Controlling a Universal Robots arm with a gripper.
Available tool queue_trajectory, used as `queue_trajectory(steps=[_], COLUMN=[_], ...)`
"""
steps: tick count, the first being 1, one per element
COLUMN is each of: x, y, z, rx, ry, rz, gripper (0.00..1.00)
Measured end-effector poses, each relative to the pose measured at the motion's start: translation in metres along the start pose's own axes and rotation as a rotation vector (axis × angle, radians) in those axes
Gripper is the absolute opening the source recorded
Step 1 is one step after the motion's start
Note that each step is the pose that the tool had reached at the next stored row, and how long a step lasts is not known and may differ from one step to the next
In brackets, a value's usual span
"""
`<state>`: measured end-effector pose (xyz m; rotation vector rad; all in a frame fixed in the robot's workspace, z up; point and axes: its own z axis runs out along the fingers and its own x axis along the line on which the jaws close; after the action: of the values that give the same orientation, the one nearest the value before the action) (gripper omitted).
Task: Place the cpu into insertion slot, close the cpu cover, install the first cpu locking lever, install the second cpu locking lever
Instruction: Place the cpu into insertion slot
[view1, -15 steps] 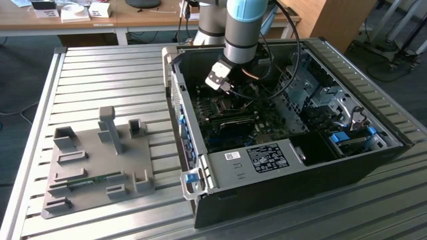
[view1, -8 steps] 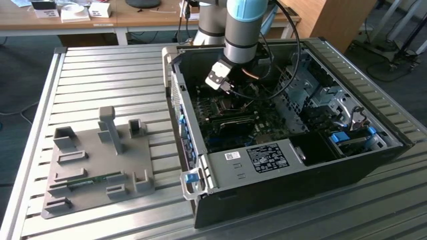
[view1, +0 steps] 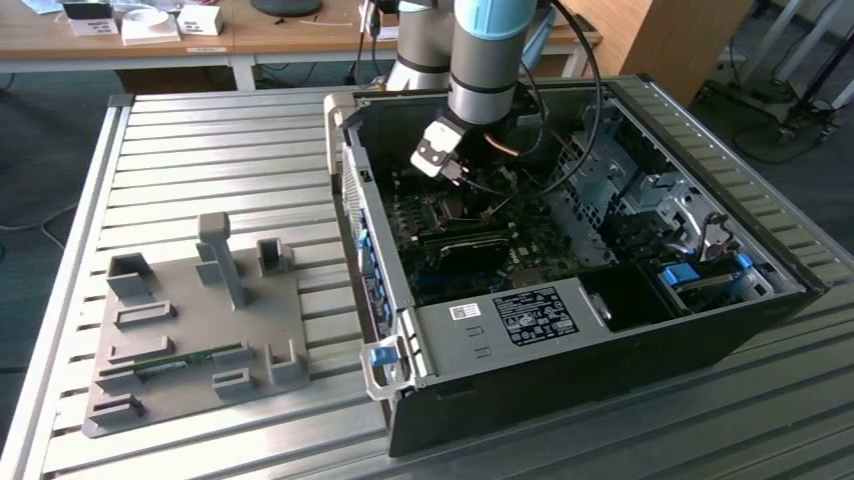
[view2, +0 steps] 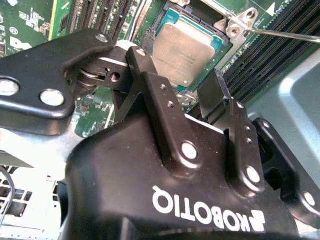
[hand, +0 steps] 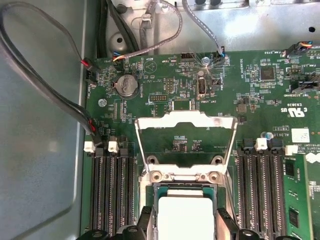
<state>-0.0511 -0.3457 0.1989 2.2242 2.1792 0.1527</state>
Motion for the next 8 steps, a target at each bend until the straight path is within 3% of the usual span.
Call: queue_trajectory(steps=[8], x=[0.0005], y=[0.0009], z=[-0.0093], rx=[-0.0001], ry=[-0.0003], rz=[0.0], gripper=[0.61])
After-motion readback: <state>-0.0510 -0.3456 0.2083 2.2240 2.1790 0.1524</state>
